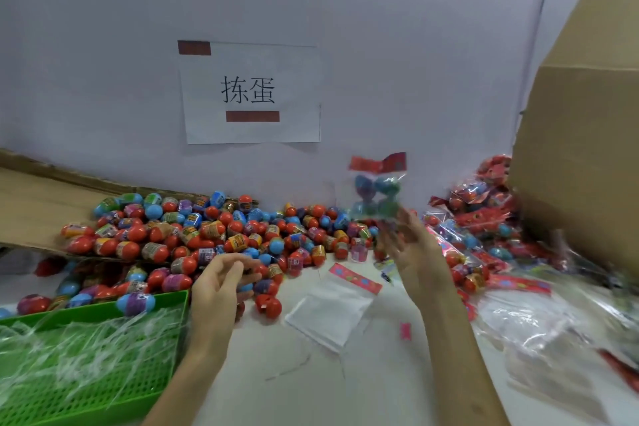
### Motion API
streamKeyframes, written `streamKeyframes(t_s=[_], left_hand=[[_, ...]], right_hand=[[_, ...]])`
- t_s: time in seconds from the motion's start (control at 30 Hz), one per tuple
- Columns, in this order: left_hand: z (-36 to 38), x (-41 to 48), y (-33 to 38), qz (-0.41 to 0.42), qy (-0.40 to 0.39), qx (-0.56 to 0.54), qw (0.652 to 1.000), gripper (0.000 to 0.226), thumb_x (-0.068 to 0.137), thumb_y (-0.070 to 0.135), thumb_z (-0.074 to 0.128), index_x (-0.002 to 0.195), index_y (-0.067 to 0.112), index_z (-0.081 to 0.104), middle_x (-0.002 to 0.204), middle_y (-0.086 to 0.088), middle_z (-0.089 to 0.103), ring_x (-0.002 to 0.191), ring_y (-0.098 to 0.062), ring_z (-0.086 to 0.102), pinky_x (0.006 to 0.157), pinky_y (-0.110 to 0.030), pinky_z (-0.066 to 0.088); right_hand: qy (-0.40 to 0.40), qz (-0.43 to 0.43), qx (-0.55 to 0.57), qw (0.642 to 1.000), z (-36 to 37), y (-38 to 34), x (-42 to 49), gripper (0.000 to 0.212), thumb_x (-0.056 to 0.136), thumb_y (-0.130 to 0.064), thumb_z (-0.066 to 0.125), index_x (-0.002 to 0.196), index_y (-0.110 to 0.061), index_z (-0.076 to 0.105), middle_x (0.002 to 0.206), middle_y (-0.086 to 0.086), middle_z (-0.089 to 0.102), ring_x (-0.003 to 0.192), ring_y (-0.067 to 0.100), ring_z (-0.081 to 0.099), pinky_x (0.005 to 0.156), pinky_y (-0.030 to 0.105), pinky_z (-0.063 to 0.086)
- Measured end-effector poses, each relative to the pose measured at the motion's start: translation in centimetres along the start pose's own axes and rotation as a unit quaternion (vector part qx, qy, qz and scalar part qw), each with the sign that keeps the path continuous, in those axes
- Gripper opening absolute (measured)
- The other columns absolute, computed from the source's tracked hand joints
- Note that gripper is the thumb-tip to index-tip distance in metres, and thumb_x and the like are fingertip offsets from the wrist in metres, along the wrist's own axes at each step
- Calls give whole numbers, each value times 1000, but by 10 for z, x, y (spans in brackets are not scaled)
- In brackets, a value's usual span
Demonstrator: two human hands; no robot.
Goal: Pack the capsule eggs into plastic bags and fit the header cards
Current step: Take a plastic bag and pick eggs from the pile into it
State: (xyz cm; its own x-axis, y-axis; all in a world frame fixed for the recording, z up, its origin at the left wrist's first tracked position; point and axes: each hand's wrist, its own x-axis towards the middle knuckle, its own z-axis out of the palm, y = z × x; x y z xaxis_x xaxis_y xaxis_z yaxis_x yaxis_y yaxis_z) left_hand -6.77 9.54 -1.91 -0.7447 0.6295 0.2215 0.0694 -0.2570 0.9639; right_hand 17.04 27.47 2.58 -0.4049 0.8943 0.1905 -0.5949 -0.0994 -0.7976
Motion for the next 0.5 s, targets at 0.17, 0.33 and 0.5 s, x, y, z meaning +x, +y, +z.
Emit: streamKeyframes(t_s=[0.17,0.33,0.5], left_hand=[[2,0,1,-7,-3,4,1000,23,107,9,51,98,14,71,98,1,79,88,-17,77,75,-35,56],[3,-2,0,-18,-24,29,999,19,106,7,52,98,11,70,96,8,79,85,-15,77,73,-32,56],[4,-4,0,-7,-42,62,997,19,104,6,55,95,13,71,96,13,77,87,-16,77,75,-33,57]], right_hand=[[190,-59,35,979,-18,3,7,35,106,-8,47,138,-17,56,133,8,66,111,20,71,98,36,54],[151,7,-101,983,5,15,4,28,103,-8,50,121,-16,69,107,7,77,90,21,73,83,32,55],[82,40,-296,951,20,28,-4,27,101,-4,52,101,-14,77,93,9,78,75,20,72,64,25,55]])
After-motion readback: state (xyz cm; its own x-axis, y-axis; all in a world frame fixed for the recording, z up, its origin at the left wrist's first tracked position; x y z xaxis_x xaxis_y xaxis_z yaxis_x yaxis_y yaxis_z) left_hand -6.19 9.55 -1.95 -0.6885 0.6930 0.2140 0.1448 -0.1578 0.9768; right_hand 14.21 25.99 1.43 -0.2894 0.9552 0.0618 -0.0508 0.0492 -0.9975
